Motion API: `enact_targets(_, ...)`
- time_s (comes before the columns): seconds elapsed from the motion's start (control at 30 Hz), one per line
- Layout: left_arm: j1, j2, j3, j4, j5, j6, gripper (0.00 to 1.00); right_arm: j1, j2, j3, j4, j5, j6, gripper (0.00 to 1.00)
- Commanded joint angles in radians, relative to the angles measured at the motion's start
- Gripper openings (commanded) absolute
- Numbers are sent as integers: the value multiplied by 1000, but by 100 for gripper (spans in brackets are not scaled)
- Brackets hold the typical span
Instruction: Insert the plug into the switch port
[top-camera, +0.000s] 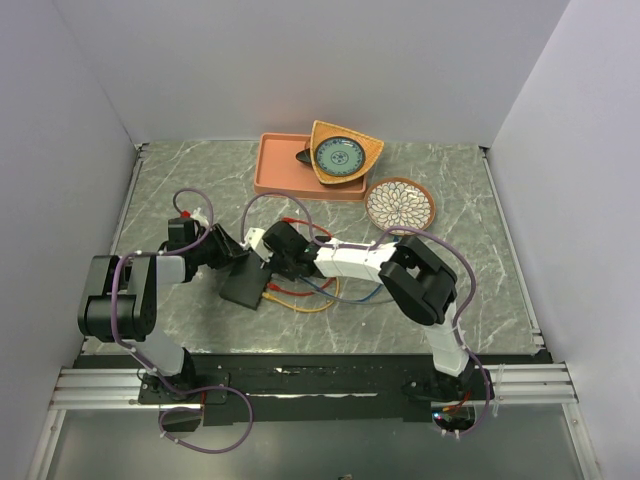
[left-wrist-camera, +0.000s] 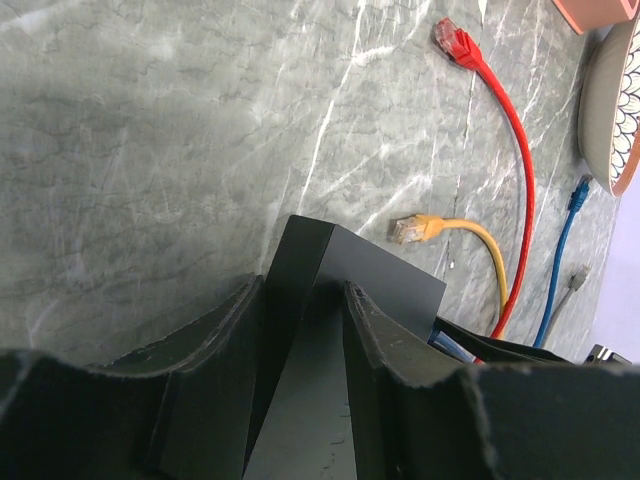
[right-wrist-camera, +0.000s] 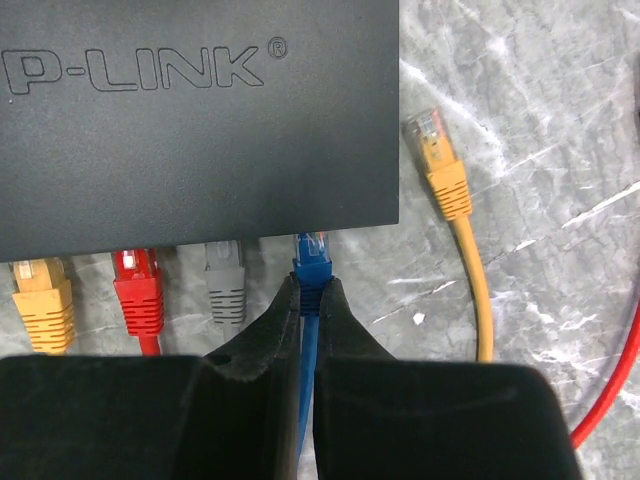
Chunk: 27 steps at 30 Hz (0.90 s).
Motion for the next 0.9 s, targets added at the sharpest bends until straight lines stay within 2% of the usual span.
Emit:
enact_targets(0.0, -12, 12, 9, 3, 87, 3, 42, 20, 15, 70, 82, -5, -22, 0)
enact_targets(0.6, -13, 17, 0, 34, 139, -8, 41, 26, 24, 134, 93, -79, -40, 0)
enact_targets(0.87, -12, 8, -18, 57, 157, -28, 34, 21, 60, 220, 101, -117, 16, 0)
